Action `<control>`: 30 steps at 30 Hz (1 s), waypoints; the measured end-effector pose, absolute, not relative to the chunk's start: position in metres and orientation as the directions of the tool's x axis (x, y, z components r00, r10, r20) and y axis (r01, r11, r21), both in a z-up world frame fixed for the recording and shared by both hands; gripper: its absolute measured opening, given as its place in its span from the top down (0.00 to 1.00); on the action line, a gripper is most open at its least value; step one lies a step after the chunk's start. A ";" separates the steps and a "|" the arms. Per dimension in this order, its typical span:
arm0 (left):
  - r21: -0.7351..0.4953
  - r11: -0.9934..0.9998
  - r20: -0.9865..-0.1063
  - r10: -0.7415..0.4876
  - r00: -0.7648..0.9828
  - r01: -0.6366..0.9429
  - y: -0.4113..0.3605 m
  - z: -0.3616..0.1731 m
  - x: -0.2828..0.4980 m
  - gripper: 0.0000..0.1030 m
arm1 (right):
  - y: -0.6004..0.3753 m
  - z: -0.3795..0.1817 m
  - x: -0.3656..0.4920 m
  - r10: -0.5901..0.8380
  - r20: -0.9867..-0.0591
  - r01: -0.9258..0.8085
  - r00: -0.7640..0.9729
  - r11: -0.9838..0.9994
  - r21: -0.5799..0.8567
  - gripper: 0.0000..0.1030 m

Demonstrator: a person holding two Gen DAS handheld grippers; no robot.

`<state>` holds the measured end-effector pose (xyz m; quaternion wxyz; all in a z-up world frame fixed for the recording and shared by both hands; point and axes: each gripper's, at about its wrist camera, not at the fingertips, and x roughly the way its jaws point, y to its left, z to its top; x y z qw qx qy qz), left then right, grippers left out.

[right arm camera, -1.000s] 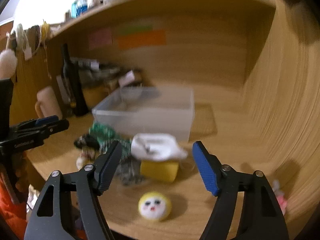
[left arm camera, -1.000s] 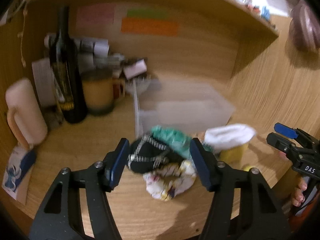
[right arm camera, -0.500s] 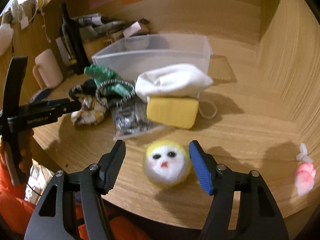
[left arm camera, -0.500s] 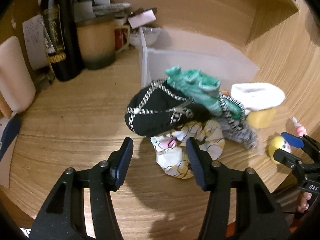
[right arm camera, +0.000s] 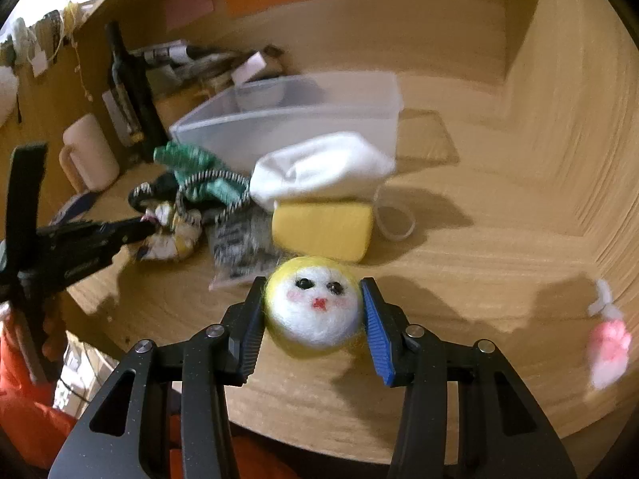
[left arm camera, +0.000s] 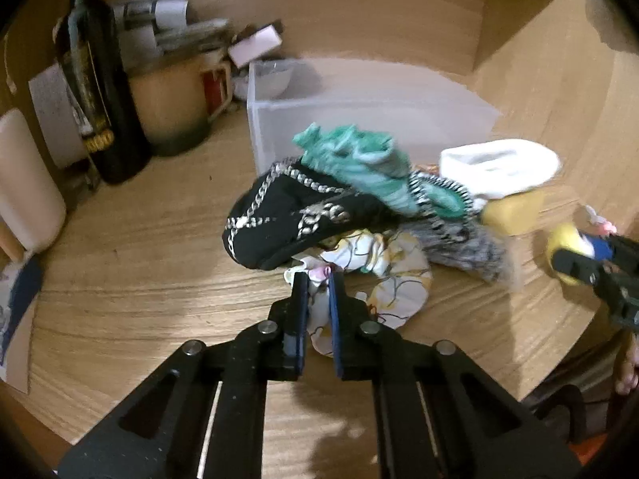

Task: Organize soft objects
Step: 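Grasp the felt face ball with the right tool while the left tool grasps the floral cloth, then carry both items into the clear box and open both tools to release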

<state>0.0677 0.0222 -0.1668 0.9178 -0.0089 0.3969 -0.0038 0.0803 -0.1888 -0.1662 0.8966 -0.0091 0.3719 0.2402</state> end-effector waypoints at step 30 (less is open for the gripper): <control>-0.038 0.999 -0.741 -0.021 0.671 -0.011 0.050 -0.148 0.050 0.43 | -0.185 -0.105 0.093 0.457 -0.490 -0.453 0.742 0.881 0.136 0.58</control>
